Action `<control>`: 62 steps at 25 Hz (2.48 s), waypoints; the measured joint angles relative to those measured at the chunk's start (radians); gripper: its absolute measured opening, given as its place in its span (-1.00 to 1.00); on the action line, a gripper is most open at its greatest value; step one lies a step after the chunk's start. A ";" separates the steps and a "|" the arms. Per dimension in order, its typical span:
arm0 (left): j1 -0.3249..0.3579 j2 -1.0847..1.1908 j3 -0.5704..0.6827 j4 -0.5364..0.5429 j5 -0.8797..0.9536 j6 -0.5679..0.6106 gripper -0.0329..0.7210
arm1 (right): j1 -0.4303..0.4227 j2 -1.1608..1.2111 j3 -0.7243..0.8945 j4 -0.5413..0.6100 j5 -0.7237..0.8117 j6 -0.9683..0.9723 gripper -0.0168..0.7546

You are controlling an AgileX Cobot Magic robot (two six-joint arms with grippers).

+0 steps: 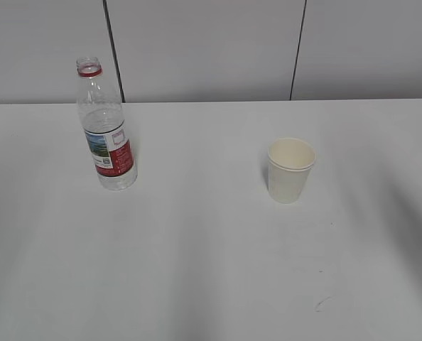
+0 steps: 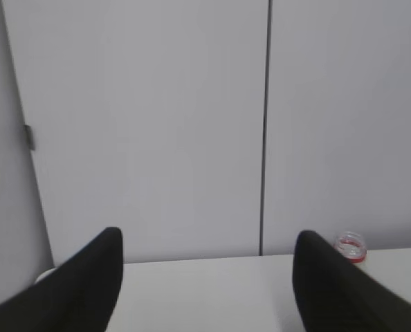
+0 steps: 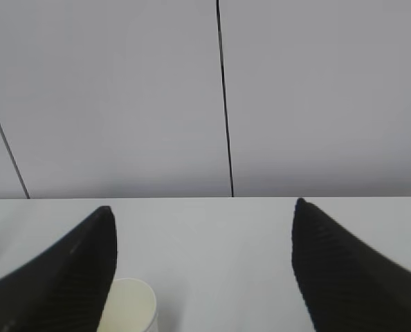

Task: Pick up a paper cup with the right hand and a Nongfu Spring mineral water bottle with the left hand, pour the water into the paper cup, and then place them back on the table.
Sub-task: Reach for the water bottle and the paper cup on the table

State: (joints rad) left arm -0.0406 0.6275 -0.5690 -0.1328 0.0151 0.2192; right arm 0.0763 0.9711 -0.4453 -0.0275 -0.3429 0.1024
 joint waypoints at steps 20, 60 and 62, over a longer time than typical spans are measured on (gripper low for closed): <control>-0.162 0.537 0.186 0.280 -0.597 -0.340 0.32 | 0.000 0.020 0.000 -0.098 -0.004 0.002 0.55; -0.162 0.804 0.265 0.505 -1.006 -0.370 0.32 | 0.000 0.833 0.143 -0.317 -0.797 0.072 0.55; -0.162 0.804 0.265 0.505 -1.006 -0.370 0.32 | 0.000 0.833 0.143 -0.337 -0.797 0.072 0.55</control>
State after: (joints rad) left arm -0.2028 1.4310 -0.3037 0.3722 -0.9912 -0.1511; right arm 0.0763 1.8042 -0.3019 -0.3643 -1.1400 0.1744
